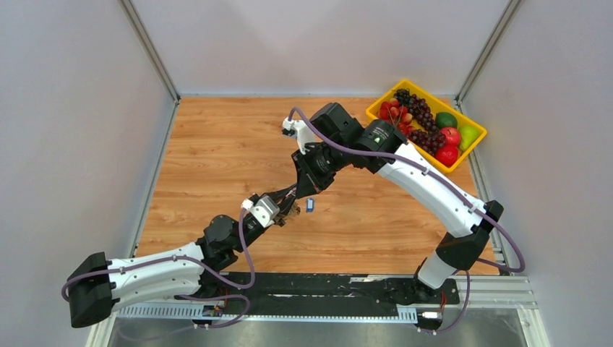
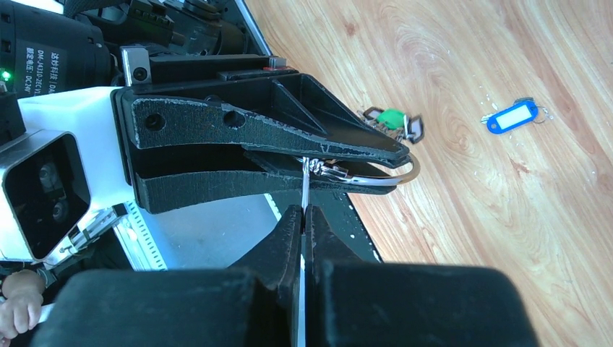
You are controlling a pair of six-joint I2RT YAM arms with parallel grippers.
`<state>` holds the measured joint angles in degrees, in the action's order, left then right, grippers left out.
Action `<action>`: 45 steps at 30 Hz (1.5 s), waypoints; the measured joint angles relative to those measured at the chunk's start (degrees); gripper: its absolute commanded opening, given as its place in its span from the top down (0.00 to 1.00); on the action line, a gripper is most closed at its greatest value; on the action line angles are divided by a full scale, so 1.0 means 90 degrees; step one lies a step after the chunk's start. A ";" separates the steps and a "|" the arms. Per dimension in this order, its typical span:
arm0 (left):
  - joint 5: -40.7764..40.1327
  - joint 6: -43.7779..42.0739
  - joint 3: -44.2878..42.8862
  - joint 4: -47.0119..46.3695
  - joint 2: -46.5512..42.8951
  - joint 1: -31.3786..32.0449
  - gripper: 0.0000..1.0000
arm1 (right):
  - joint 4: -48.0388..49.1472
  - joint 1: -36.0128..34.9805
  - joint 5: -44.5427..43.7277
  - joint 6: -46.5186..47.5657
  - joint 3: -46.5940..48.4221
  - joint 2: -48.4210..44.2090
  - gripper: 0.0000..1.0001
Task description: Put the keys on the keyring
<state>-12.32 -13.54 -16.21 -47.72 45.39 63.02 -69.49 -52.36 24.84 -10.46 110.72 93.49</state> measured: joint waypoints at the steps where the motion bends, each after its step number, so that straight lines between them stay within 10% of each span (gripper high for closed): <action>1: 0.0010 0.0012 0.0000 0.0039 -0.0039 0.0000 0.99 | 0.0007 -0.0005 0.0012 -0.0002 0.0000 -0.0002 0.87; 8: 0.0219 0.0238 -0.0017 0.0379 -0.0352 0.0032 0.99 | 0.0015 -0.0015 -0.0500 0.0049 0.0180 -0.0041 0.01; 17: 0.0386 0.0770 -0.0248 0.0969 -0.0736 0.0036 0.99 | 0.0741 -0.0012 -0.1749 0.0216 0.0068 -0.0979 0.00; 23: 0.0512 0.1302 -0.0712 0.1729 -0.0976 0.0036 1.00 | 0.2271 -0.0007 -0.2907 0.0034 -0.1651 -0.2640 0.00; 31: 0.0427 0.2028 -0.1263 0.2582 -0.1001 0.0036 1.00 | 0.4534 0.0002 -0.1987 0.0192 -0.4107 -0.4371 0.01; 38: 0.0308 0.2540 -0.1557 0.3298 -0.0823 0.0036 1.00 | 0.5384 -0.0002 -0.0797 0.0153 -0.4189 -0.4039 0.43; 45: 0.0296 0.3002 -0.1698 0.3674 -0.0797 0.0036 1.00 | 0.5433 -0.0002 -0.0743 -0.0041 -0.4187 -0.3614 0.48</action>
<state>-9.65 13.47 -31.48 -14.66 38.22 63.35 -20.60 -52.38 18.15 -10.83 73.03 60.97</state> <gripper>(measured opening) 0.196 0.530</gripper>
